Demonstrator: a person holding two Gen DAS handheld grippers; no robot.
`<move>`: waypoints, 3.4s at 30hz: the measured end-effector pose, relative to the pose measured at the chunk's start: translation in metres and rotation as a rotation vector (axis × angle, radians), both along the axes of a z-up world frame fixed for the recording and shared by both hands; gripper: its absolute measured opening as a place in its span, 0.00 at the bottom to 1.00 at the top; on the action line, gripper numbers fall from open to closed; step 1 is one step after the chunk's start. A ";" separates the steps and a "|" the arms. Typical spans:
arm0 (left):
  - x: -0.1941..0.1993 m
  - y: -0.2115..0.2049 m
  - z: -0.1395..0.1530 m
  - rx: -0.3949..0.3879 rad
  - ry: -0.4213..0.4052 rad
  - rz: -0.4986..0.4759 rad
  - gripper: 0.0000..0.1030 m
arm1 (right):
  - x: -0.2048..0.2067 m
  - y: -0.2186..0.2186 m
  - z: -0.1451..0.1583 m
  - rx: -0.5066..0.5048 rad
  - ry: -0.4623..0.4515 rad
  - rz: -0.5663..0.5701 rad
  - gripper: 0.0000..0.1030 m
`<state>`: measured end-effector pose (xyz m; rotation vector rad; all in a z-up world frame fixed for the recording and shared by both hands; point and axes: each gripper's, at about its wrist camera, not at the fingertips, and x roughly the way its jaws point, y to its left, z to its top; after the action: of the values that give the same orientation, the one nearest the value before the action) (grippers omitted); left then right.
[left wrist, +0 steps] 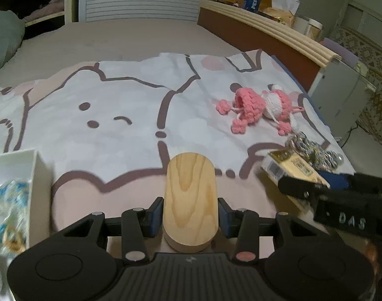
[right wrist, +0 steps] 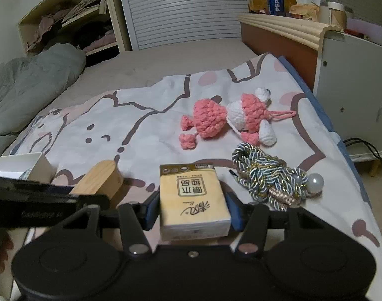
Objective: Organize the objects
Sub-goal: 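Carry the wooden block and tissue pack over the white box with both tools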
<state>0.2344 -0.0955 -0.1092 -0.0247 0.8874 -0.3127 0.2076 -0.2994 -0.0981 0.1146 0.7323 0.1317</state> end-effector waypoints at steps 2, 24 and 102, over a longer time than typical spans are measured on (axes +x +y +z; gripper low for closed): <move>-0.010 0.003 0.002 0.006 0.005 -0.006 0.44 | -0.004 0.003 0.002 -0.004 0.005 0.008 0.55; -0.079 0.053 0.064 -0.010 -0.088 0.048 0.44 | -0.053 0.030 0.054 -0.036 -0.048 0.025 0.55; -0.187 0.370 0.055 0.120 0.009 0.371 0.43 | -0.101 0.371 0.031 0.163 0.132 0.365 0.59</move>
<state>0.0476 0.2746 -0.0543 -0.0785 0.8901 0.0869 0.1070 0.0713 -0.0672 0.1452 0.8691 0.5367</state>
